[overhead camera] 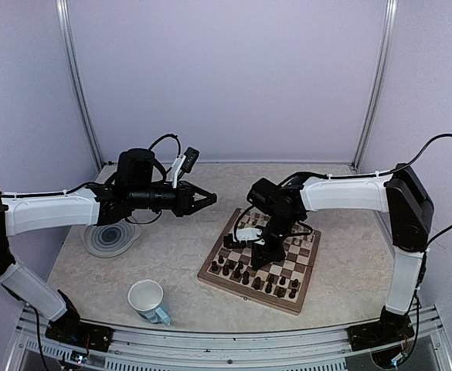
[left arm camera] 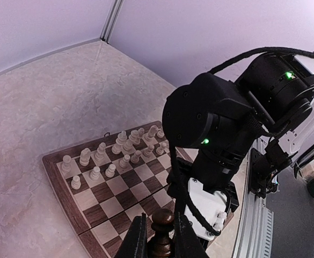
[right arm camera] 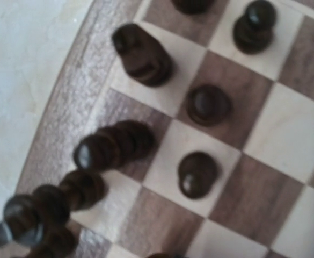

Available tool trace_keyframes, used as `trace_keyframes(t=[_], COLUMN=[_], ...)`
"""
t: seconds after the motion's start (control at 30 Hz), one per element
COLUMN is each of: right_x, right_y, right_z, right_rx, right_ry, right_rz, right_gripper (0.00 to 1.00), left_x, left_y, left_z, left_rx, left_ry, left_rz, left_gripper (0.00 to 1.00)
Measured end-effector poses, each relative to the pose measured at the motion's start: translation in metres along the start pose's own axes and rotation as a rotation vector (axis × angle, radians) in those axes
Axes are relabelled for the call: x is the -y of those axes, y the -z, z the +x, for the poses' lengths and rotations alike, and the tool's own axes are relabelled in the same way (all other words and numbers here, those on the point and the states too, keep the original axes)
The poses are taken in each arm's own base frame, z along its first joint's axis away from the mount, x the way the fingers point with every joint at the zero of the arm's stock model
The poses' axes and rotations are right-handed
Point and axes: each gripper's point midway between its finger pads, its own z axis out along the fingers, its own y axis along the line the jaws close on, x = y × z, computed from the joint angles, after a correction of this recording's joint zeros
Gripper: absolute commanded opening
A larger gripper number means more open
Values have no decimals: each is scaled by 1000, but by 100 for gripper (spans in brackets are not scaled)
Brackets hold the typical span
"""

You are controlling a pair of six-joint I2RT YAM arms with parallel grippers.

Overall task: Set up the chess pieces on the board
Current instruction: Place the pawn at e7.

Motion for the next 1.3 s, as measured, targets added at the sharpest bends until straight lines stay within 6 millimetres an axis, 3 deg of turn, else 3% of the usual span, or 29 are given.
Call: trace_keyframes(t=[0.4,0.7,0.93,1.3], right_x=[-5,-4,-6,-6], right_y=[-13,-13,-13,3], right_z=[-3,-6,-7,-13], right_rx=[-22,-17,-11,7], right_ry=[12,9,8,17], right_rz=[-28,-24,-37,-26], right_gripper=[8,18,20,27], left_x=[0,0,0,-1], left_y=[0,0,0,-2], left_z=[1,1,2,2], left_rx=[-5,-7,-9,-16], left_ry=[2,4,5,-4], left_rz=[-1,-2,-2,-3], left_gripper=[11,11,11,11])
